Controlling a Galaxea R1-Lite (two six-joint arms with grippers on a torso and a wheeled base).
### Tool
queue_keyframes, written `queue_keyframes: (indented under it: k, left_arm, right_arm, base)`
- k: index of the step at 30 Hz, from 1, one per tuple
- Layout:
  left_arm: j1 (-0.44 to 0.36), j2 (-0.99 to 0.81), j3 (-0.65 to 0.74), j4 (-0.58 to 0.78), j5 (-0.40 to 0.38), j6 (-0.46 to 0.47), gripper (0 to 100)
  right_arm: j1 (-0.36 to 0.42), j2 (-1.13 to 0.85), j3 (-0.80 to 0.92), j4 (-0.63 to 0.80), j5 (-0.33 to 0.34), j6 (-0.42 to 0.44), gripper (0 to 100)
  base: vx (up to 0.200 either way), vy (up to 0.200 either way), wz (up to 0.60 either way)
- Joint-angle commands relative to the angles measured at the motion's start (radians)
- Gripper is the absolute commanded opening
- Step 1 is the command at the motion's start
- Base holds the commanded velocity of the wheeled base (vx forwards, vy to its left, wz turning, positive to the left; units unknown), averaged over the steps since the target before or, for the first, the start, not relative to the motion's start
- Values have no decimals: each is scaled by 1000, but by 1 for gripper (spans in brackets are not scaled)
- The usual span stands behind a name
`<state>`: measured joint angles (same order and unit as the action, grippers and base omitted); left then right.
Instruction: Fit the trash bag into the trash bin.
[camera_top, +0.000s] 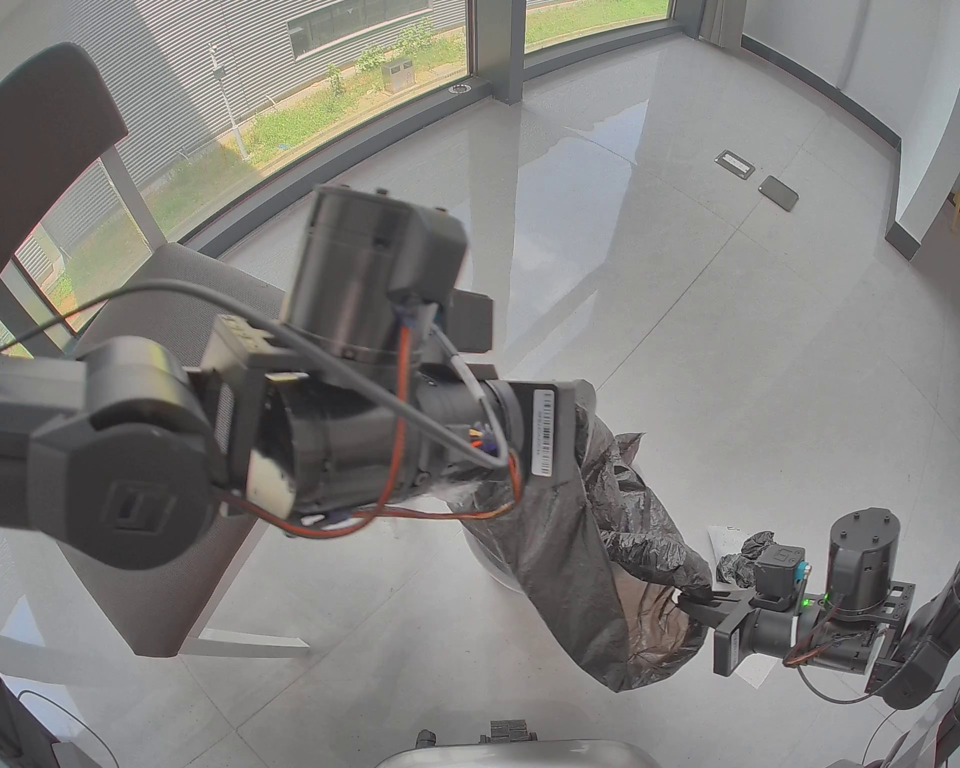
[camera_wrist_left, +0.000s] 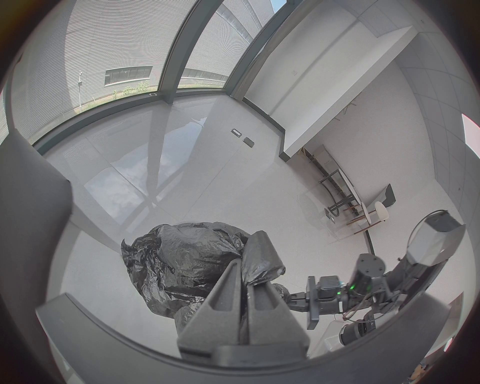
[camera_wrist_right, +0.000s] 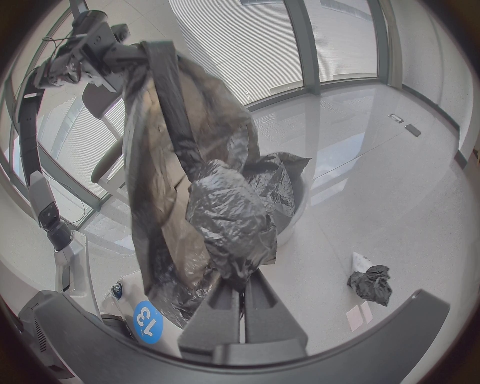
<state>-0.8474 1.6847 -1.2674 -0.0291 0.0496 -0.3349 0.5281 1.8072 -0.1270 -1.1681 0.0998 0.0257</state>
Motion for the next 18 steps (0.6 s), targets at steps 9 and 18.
queue_keyframes:
  k: [9,18]
  left_arm:
    - [-13,-36,-18,26,0,33,0]
    - [-51,81,-150,118,0,59,0]
  right_arm:
    - [69,314,14,-220,3,33,0]
    - [136,411,122,-403,3,86,0]
  base:
    - [0,0,0]
    - [0,0,0]
